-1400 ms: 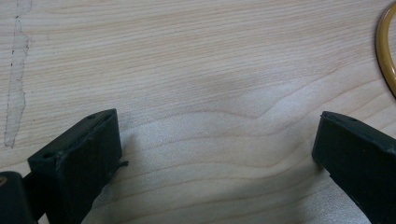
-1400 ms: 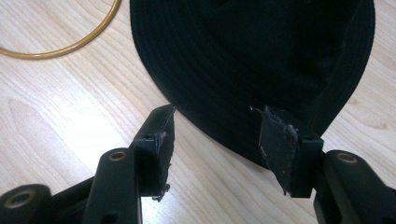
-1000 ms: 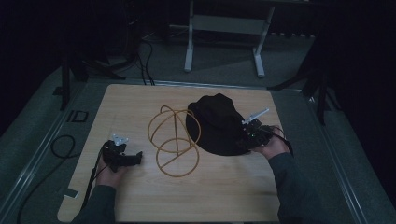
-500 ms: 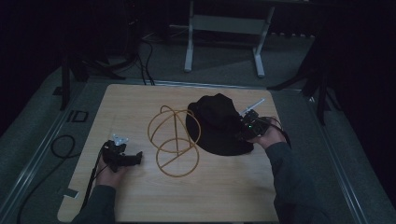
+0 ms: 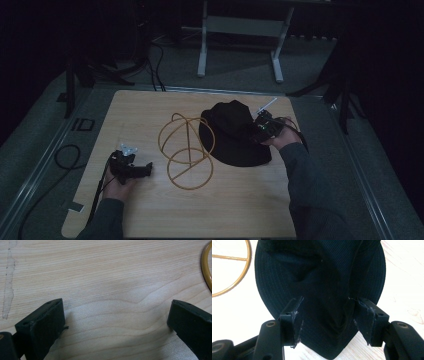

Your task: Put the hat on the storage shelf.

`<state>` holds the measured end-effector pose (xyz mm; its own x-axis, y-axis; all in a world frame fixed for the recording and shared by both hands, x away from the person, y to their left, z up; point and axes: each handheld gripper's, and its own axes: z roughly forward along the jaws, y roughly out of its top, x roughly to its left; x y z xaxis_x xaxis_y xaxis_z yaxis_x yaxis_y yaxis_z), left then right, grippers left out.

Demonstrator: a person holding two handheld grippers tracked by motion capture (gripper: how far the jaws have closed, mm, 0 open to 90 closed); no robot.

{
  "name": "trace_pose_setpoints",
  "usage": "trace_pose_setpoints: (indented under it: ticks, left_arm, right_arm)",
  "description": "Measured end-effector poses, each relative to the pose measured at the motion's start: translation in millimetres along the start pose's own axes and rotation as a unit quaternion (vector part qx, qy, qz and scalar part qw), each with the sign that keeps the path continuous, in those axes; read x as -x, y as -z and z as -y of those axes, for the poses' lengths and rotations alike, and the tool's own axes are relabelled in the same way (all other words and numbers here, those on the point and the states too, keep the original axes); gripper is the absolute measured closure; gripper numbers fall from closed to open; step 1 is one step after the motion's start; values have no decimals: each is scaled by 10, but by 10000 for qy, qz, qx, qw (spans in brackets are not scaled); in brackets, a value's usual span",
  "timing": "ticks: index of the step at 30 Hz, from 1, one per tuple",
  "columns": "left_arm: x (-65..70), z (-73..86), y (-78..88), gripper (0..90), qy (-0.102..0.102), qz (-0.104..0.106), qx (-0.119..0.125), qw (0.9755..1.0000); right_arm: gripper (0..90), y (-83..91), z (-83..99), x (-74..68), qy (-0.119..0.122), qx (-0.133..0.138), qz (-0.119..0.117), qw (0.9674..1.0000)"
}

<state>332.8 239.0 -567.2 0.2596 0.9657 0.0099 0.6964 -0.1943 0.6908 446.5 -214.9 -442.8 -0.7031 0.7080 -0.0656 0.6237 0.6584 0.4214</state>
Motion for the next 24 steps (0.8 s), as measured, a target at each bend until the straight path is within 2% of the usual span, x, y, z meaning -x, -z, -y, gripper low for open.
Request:
trace_pose_setpoints:
  ticks: [10,20,24]
  left_arm:
    - [0,0,0,16,-1,-1,0,10000]
    - [0,0,0,16,-1,0,-1,10000]
    - [0,0,0,16,-1,0,1,10000]
  right_arm:
    - [400,-65,-161,41,44,-236,-51,9997]
    - [400,-123,-263,77,-18,-331,-163,9993]
    - [402,-146,-270,104,-100,-485,-103,9987]
